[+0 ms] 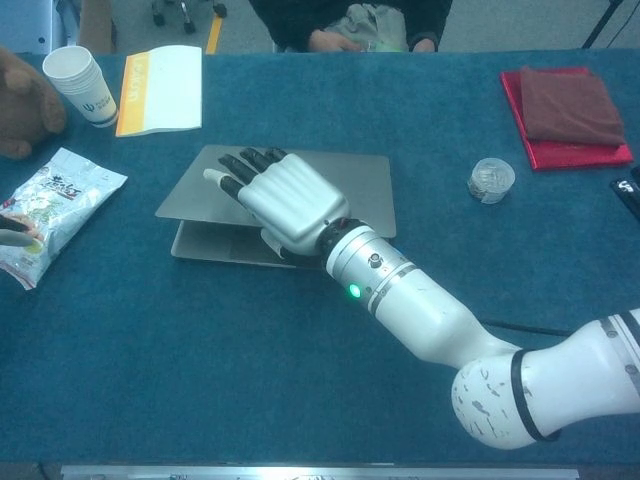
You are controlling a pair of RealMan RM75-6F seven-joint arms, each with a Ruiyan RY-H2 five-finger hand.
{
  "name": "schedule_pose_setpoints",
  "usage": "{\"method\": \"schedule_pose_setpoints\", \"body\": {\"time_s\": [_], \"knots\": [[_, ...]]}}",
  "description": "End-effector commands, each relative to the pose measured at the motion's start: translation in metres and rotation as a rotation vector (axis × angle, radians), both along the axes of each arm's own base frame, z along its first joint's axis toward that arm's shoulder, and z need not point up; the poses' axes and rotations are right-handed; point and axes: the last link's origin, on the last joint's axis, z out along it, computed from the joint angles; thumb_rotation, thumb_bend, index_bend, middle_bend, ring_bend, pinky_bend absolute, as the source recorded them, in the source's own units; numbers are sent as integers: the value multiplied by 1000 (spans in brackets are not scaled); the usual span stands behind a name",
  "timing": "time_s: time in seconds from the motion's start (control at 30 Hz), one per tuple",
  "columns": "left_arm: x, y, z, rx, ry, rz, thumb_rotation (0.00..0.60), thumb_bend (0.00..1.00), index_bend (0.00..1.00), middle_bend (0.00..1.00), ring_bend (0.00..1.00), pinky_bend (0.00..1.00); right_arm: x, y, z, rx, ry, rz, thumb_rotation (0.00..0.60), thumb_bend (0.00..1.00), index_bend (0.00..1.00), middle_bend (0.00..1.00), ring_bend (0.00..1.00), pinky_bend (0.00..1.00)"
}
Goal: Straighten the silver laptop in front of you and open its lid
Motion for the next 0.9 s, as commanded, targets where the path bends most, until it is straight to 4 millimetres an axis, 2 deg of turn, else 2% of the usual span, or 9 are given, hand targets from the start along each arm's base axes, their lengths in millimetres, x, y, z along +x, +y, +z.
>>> {"method": "schedule_pose_setpoints", "body": {"time_s": [0.03,0.6,0.9], "knots": [[11,4,-12,-44,-3,-43,600,115,79,38,4,67,1,0,1,-3,1,0,600,430,0,27,14,152],[50,29,-57,-151,-19,-168,600,114,0,0,0,38,4,-4,7,-17,3,1,600,429,0,27,14,151],[71,38,-77,-198,-16,-220,600,115,0,0,0,38,3,-4,8,-19,8,3,600,429,0,27,14,151]]}}
